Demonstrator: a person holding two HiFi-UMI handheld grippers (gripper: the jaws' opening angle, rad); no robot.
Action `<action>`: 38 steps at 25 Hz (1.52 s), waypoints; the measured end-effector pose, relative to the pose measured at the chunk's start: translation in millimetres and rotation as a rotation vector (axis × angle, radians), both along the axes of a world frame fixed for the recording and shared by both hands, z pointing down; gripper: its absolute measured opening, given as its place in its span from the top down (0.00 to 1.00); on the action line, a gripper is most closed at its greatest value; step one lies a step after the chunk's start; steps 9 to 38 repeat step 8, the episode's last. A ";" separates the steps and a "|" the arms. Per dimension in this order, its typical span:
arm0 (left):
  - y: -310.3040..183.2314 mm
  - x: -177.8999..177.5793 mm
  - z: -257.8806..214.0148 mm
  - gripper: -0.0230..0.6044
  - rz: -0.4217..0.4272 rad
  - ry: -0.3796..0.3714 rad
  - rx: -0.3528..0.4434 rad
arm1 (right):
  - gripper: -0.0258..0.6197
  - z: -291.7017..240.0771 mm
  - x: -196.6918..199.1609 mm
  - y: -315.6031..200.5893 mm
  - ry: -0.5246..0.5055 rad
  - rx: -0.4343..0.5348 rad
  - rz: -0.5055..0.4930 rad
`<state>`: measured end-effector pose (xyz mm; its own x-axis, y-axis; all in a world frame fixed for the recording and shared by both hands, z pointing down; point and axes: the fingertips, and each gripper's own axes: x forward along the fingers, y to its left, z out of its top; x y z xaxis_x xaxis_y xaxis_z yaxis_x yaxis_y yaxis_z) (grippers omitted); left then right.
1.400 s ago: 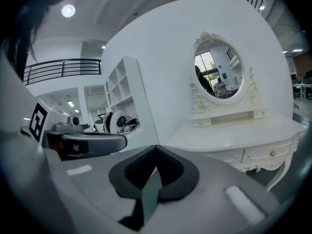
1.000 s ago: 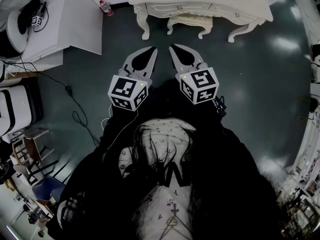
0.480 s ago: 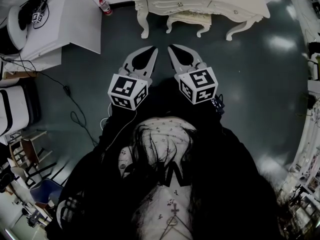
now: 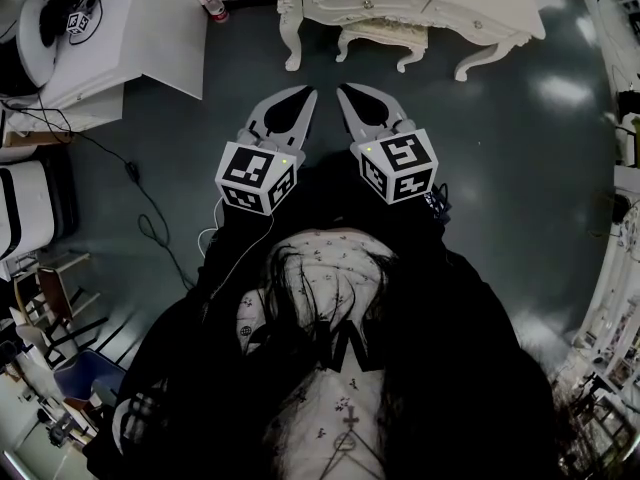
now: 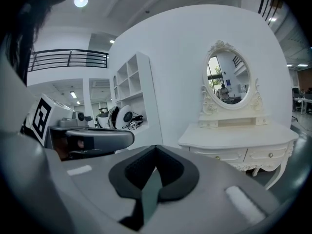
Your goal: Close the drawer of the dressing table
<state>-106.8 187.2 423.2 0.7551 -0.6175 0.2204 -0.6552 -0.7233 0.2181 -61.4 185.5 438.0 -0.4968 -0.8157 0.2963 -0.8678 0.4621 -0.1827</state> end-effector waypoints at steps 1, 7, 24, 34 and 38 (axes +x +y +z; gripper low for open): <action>0.4 -0.6 0.3 0.96 -0.001 0.000 0.000 | 0.95 0.2 -0.7 0.4 0.000 0.000 -0.002; -2.9 -3.9 1.1 0.96 -0.009 -0.001 0.006 | 0.95 0.0 -3.8 -2.1 0.003 0.009 -0.012; -4.4 -4.6 1.0 0.96 -0.011 -0.001 0.009 | 0.95 -0.5 -4.3 -3.7 0.003 0.013 -0.014; -4.4 -4.6 1.0 0.96 -0.011 -0.001 0.009 | 0.95 -0.5 -4.3 -3.7 0.003 0.013 -0.014; -4.4 -4.6 1.0 0.96 -0.011 -0.001 0.009 | 0.95 -0.5 -4.3 -3.7 0.003 0.013 -0.014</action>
